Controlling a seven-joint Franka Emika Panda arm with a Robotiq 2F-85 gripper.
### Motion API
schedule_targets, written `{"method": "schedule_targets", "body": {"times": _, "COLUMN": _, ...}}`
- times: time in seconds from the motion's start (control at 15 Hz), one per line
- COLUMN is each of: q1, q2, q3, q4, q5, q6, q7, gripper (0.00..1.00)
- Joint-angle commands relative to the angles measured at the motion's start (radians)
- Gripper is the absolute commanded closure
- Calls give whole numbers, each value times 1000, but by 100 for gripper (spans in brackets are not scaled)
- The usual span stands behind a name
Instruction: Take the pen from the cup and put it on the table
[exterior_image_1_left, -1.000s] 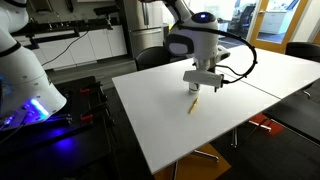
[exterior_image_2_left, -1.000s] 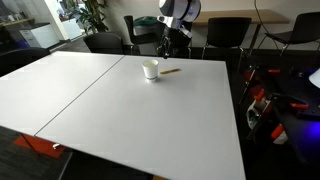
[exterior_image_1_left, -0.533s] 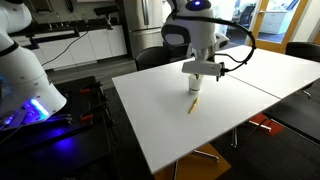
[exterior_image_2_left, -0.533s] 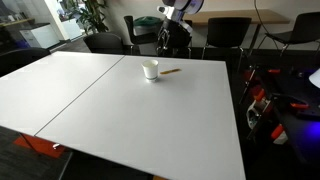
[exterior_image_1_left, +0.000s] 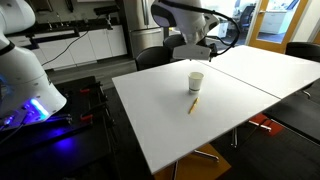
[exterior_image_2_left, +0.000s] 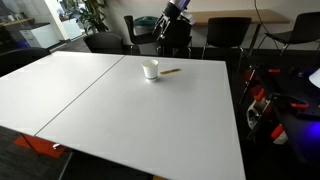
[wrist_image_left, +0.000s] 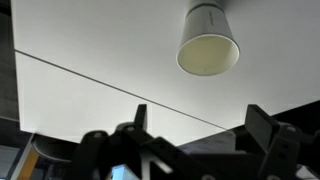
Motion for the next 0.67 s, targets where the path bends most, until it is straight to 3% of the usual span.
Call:
{"method": "schedule_targets", "body": {"times": 0.0, "q1": -80, "q2": -107, "q3": 103, "q4": -94, "q5": 159, "q6": -28, "q7": -155, "gripper": 0}}
{"method": "schedule_targets", "body": {"times": 0.33, "q1": -130, "q2": -164, "q3": 177, "q4": -146, "q5": 338, "q6": -68, "q7": -338, "gripper": 0}}
{"method": "schedule_targets", "body": {"times": 0.4, "q1": -95, "q2": -105, "q3": 147, "q4": -95, "q5": 277, "q6": -28, "q7": -268, "gripper": 0}}
{"method": "schedule_targets", "body": {"times": 0.6, "q1": -107, "q2": -122, "q3": 162, "q4": -114, "q5": 307, "q6": -34, "q7": -301, "gripper": 0}}
